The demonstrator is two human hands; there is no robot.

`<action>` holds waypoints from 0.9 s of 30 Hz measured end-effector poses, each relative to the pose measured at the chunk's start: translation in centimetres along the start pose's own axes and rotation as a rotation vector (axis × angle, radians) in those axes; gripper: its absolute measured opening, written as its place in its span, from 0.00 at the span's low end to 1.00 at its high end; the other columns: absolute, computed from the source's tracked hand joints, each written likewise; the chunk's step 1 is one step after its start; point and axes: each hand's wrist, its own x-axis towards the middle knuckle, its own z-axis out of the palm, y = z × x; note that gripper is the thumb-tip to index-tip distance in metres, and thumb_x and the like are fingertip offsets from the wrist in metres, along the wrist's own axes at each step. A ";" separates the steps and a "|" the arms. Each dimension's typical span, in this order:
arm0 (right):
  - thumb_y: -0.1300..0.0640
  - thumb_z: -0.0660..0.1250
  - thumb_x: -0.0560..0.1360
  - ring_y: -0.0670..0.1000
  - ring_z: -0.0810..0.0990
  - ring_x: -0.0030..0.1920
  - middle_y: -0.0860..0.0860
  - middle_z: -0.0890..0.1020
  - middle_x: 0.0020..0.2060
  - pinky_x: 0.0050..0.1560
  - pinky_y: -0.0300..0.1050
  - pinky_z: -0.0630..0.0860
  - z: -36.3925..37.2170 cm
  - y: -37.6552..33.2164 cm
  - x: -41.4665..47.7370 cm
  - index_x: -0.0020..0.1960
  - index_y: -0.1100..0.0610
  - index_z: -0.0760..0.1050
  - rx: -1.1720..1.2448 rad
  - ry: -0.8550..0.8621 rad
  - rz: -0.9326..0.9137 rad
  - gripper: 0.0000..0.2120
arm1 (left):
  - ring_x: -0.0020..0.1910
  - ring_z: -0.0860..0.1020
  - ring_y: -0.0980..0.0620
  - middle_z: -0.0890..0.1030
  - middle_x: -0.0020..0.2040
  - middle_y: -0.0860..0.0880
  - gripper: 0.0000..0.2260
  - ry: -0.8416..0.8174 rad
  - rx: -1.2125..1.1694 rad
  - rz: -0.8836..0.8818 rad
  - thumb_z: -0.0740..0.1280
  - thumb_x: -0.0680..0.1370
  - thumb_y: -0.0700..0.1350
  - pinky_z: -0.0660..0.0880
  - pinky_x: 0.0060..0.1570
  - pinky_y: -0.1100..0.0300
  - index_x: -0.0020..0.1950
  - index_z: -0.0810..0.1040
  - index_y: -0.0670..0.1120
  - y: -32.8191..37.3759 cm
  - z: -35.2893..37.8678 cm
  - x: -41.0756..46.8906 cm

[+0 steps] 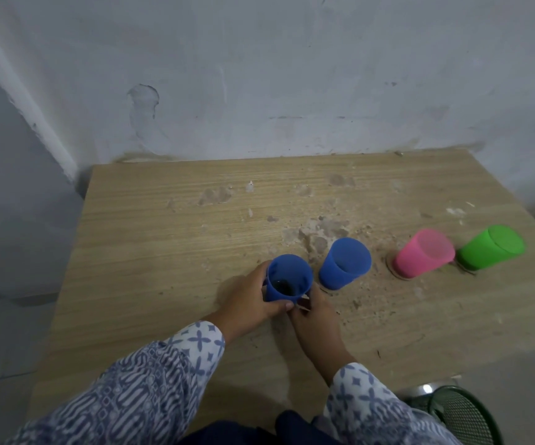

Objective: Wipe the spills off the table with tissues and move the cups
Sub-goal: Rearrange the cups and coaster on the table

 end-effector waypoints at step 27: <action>0.55 0.64 0.73 0.43 0.77 0.52 0.46 0.78 0.56 0.51 0.42 0.76 5.2 -3.2 0.9 0.66 0.40 0.62 -0.042 -0.189 -0.132 0.25 | 0.58 0.70 0.72 0.73 0.62 0.60 0.32 0.233 0.000 0.003 0.76 0.70 0.45 0.67 0.50 0.80 0.68 0.65 0.57 -2.6 -5.0 -3.7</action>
